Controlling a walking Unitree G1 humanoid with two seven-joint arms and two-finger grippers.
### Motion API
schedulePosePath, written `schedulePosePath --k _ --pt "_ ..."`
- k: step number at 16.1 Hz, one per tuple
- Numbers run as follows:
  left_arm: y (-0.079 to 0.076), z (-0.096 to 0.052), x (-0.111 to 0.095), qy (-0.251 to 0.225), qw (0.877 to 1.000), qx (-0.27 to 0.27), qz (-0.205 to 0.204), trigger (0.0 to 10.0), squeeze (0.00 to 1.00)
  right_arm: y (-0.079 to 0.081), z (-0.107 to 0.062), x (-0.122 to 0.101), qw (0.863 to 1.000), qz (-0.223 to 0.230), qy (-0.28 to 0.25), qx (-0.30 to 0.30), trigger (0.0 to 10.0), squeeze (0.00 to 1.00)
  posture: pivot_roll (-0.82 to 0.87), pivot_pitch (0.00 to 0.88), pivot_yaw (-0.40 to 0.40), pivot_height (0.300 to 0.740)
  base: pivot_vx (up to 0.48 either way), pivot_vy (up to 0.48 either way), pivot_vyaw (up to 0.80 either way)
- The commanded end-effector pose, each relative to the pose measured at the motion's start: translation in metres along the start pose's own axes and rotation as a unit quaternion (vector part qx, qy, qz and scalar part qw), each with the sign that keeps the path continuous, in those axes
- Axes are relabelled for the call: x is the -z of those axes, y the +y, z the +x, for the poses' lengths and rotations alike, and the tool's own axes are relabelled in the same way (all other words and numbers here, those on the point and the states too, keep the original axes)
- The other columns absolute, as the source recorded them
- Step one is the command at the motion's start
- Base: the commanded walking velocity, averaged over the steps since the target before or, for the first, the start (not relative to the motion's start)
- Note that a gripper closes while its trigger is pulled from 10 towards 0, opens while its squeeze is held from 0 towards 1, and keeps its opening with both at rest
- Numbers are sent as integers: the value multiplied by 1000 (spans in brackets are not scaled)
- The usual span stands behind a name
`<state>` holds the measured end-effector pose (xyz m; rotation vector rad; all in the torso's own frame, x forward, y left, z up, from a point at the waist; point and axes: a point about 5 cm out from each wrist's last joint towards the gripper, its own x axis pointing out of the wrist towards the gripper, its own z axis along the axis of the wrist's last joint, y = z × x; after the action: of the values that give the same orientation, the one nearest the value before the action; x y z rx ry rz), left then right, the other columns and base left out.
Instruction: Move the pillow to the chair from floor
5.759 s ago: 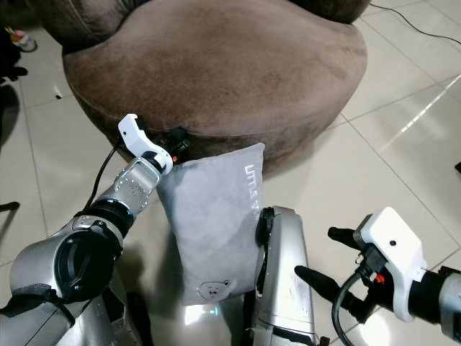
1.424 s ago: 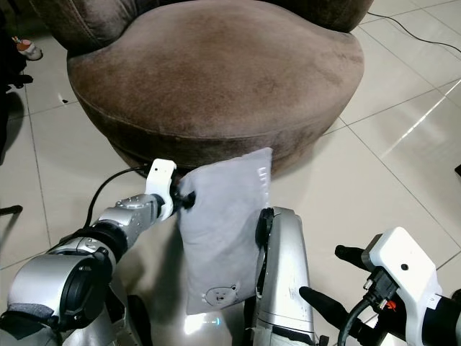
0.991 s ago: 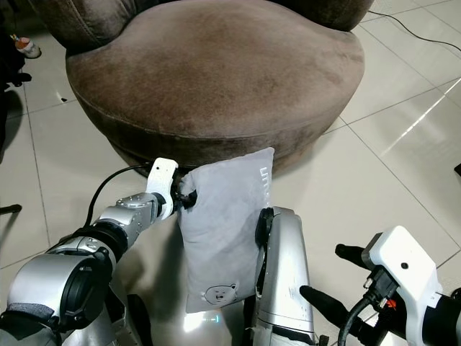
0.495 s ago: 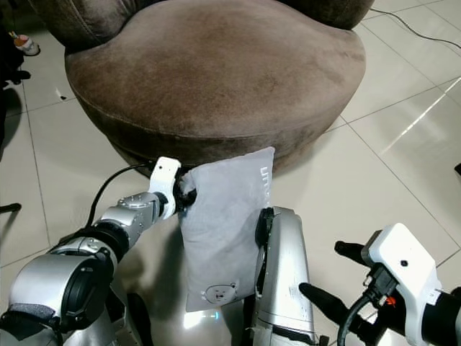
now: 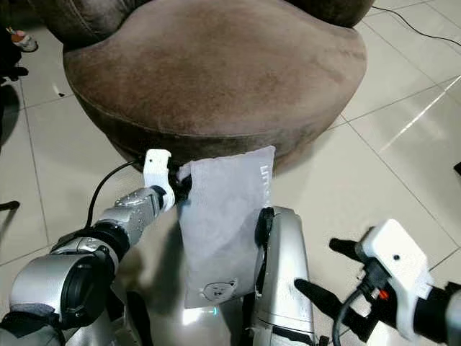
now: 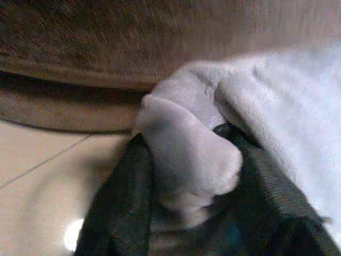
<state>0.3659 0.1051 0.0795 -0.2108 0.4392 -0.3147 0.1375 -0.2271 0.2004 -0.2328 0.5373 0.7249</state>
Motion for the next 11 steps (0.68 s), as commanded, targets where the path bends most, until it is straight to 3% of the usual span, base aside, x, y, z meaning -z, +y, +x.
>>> schedulePosePath --k 1,3,8,9,10,11 --pt "-8 3 -15 -39 999 13 -16 0 67 -1 4 3 1000 5 0 1 10000 0 -564 217 -21 386 0 0 0" --pt "-10 3 -27 -80 995 19 -46 0 145 -2 10 3 1000 7 -9 -1 10000 0 -542 202 -16 386 0 0 0" --pt "-15 1 -51 -165 980 40 -101 0 227 -7 29 0 999 8 -35 -2 10000 0 -496 155 2 386 0 0 0" --pt "-14 1 -52 -161 982 33 -90 0 196 -7 35 -1 999 6 -42 -5 10000 0 -476 139 11 386 0 0 0" --pt "-12 2 -46 -137 989 15 -60 0 0 -8 40 -2 999 5 -49 -5 10000 0 -468 133 15 386 0 0 0" --pt "-8 1 -42 -118 993 -5 -27 0 0 -9 42 -3 999 5 -53 -5 10000 0 -464 130 18 386 0 0 0"
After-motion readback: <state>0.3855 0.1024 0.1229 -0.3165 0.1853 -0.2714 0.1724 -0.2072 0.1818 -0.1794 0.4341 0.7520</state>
